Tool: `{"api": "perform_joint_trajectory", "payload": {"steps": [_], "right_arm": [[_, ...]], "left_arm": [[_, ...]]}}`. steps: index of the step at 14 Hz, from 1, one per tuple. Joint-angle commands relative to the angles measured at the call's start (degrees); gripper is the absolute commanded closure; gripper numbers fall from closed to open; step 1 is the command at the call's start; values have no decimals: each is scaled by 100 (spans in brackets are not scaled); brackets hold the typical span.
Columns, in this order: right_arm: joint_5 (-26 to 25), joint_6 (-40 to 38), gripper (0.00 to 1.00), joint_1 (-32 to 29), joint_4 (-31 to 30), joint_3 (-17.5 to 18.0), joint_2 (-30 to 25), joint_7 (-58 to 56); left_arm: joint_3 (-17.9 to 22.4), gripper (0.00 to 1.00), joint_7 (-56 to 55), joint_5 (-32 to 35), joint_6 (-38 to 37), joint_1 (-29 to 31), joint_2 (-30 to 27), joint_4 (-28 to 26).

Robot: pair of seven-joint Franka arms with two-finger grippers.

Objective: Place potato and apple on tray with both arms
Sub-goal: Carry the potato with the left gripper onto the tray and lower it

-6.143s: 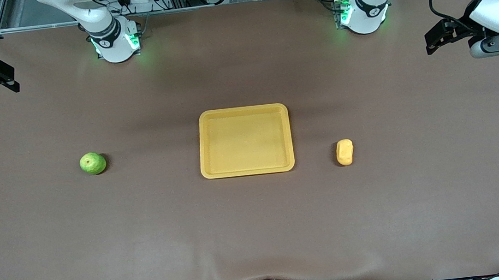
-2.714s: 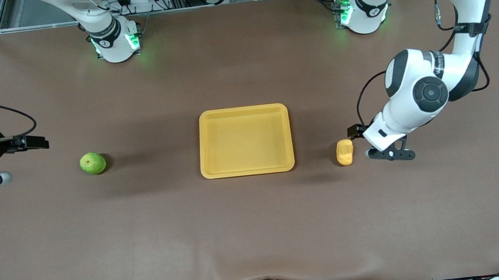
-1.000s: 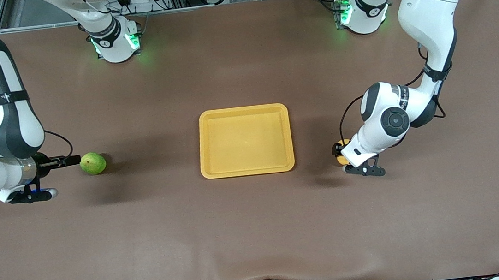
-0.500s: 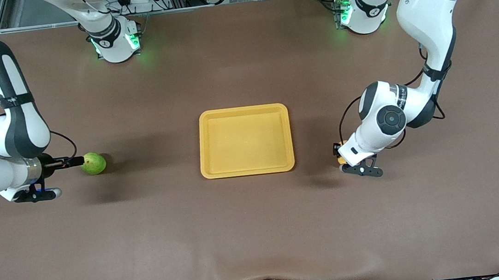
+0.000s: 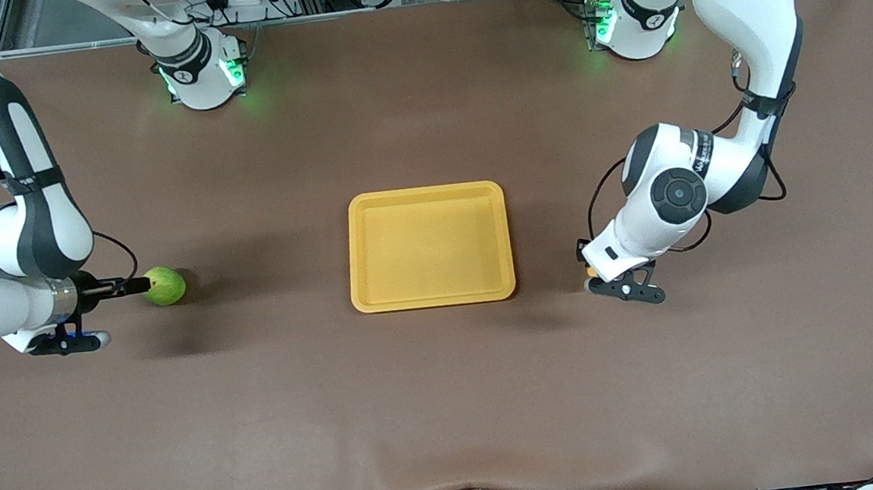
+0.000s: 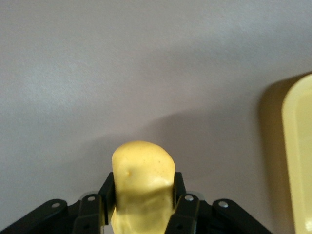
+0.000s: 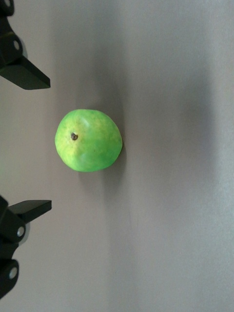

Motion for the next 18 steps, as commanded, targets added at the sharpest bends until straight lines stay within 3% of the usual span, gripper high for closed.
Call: {"api": "perform_joint_trajectory", "payload": {"steps": [1,8,13,18], "right_arm": [[49,76,0,-139,-41,98,-29,-72],[58,674,0,-95,-190,107,314,-63],[285,1087,0,-148,-629,115,305,-54],[427,1262,0,-121,-822,107,305,-63]], "left_arm": [[14,90,-432,77,-273,-242,20,229],[23,90,-2251,69,-273,-972,379,729],[31,90,-3079,77,-273,-1455,775,1222],[102,90,-3580,95,-273,-1886,995,1336]]}}
